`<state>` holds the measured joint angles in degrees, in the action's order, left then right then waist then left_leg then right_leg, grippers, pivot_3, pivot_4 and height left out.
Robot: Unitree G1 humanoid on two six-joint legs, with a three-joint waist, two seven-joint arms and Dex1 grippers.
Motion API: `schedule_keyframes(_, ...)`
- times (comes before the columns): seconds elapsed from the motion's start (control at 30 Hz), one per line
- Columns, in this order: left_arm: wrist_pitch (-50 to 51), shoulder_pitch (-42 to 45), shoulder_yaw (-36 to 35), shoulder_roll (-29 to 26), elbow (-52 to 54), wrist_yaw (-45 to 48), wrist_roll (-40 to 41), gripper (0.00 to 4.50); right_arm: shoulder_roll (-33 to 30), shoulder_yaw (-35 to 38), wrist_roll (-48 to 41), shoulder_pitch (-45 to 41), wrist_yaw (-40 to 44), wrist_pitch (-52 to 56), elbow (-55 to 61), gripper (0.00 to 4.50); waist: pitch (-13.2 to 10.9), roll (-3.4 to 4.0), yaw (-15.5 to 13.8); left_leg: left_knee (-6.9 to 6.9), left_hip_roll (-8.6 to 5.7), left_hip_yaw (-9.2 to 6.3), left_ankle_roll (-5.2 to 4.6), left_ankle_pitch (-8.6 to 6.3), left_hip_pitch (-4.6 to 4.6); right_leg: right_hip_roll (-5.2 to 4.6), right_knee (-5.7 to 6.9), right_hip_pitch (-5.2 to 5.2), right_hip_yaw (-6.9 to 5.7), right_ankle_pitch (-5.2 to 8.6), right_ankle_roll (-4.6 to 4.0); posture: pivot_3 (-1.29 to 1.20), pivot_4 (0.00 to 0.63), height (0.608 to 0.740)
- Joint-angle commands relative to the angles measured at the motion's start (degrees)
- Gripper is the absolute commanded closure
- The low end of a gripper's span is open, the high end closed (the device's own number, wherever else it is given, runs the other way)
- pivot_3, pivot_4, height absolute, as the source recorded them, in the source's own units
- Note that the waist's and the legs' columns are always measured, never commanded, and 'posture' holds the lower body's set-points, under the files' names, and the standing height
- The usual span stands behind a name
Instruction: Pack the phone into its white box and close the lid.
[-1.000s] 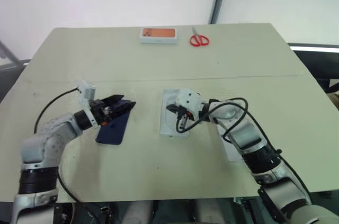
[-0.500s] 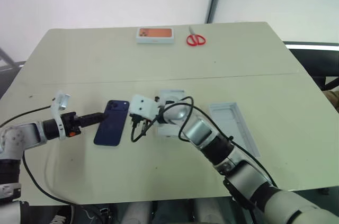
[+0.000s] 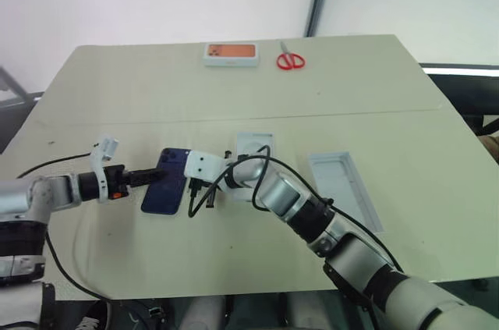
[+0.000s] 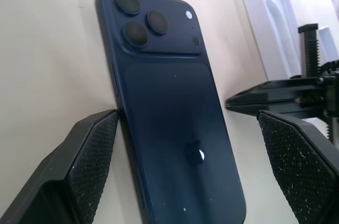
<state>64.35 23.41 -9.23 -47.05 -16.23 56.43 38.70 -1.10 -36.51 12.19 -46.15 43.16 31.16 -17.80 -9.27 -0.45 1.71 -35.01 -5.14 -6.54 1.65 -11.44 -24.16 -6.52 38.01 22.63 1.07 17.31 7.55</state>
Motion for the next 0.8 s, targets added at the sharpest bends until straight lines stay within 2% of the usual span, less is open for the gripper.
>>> schedule_keyframes(0.03,5.61,-2.07,6.79,3.73,-0.39,0.65,-0.23,0.07,1.13,0.81,-0.10,-0.72,-0.20,0.60,1.19,4.45,0.06,0.07,-0.34,0.00,-0.01,0.00,-0.01,0.00,0.04,0.00,0.00,-0.03,0.01,0.00,0.00,0.00,0.150,0.740)
schedule_keyframes(0.27,9.94,-0.30,3.78,8.13,-0.10,-0.11,2.00,0.07,-0.18,0.38,0.78,-0.28,-0.16,0.13,0.98,4.45,0.24,0.24,-1.05,0.00,-0.07,0.03,-0.06,-0.04,0.29,-0.06,-0.03,-0.30,0.02,0.00,0.00,0.00,0.150,0.740)
schedule_keyframes(0.53,8.41,2.15,0.86,8.39,-5.63,-1.73,-0.17,0.07,-0.49,0.89,0.94,-0.11,-0.55,0.11,0.87,4.45,0.24,0.24,-1.05,-0.01,-0.07,0.02,-0.05,-0.04,0.30,-0.07,-0.03,-0.31,0.02,0.00,0.01,0.00,0.150,0.740)
schedule_keyframes(0.57,8.73,1.97,0.57,8.59,-5.92,-1.80,0.07,0.60,-0.59,1.02,0.89,-0.13,-0.51,0.08,0.86,4.50,0.24,0.24,-0.98,-0.01,-0.06,0.02,-0.05,-0.03,0.31,-0.06,-0.03,-0.31,0.01,0.01,0.01,0.00,0.150,0.740)
schedule_keyframes(0.6,8.96,1.76,0.44,8.76,-5.88,-1.79,0.34,0.90,-0.70,1.11,0.87,-0.16,-0.50,0.00,0.85,4.50,0.24,0.24,-0.88,0.00,-0.06,0.02,-0.05,-0.03,0.31,-0.06,-0.03,-0.30,0.01,0.01,0.01,0.00,0.150,0.740)
schedule_keyframes(0.67,9.36,1.08,0.53,8.91,-5.14,-1.56,0.89,1.82,-0.94,1.15,0.92,-0.14,-0.49,-0.19,0.96,4.50,0.24,0.23,-0.74,0.01,-0.06,0.02,-0.05,-0.04,0.30,-0.06,-0.03,-0.28,0.02,0.01,0.01,0.00,0.150,0.740)
schedule_keyframes(0.8,8.14,0.01,1.04,9.14,-4.12,-1.05,0.76,3.91,-1.36,1.40,0.91,0.23,-0.75,-0.25,1.49,4.50,0.25,0.21,-0.84,0.03,-0.05,0.02,-0.05,-0.04,0.30,-0.06,-0.03,-0.27,0.03,0.01,0.01,0.00,0.150,0.740)
